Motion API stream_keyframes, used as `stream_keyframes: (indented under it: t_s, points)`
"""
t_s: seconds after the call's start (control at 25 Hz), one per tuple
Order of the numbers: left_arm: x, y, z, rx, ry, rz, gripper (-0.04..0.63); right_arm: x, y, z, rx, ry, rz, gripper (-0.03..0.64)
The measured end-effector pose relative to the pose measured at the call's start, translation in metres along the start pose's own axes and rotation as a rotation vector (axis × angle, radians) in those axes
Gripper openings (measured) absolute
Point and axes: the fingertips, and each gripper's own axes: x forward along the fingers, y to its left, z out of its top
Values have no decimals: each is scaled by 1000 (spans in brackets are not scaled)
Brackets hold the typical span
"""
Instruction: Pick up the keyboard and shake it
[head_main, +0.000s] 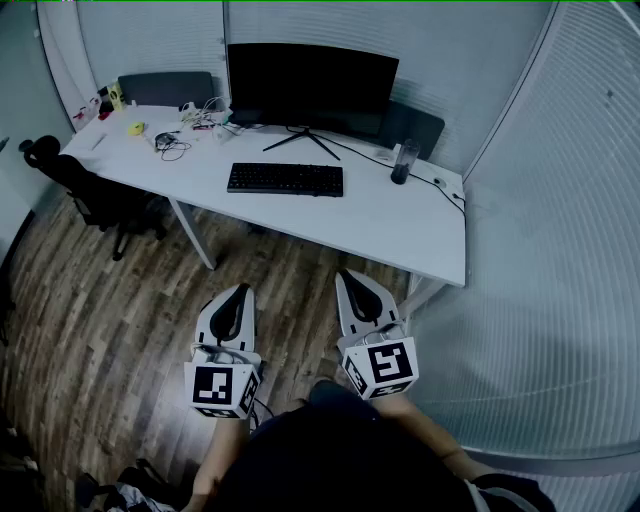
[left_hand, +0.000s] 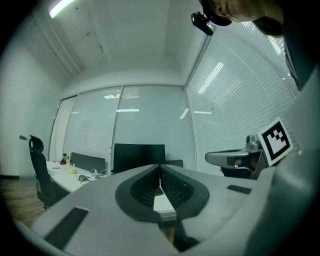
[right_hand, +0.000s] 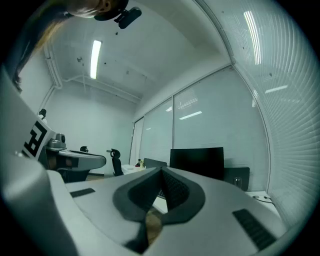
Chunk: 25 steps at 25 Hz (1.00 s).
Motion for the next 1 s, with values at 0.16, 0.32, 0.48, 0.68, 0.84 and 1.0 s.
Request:
stream_keyframes:
  t_s: [0.16, 0.32, 0.48, 0.68, 0.84, 1.0]
  points:
    - [3, 5, -4, -8, -5, 0, 29, 4, 0, -2, 3, -2, 3, 28]
    - [15, 13, -11, -30, -4, -15, 31, 17, -13, -14, 28, 13, -22, 29]
    - [33, 33, -25, -79, 11, -14, 31, 40, -28, -28, 43, 33, -23, 31]
    - [72, 67, -43, -120, 44, -3, 114, 85, -56, -53, 58, 68, -16, 69]
    - [117, 98, -49, -117, 70, -3, 159, 138, -79, -69, 79, 108, -19, 136]
    - [172, 129, -53, -127, 78, 3, 204, 194, -109, -84, 85, 145, -16, 146]
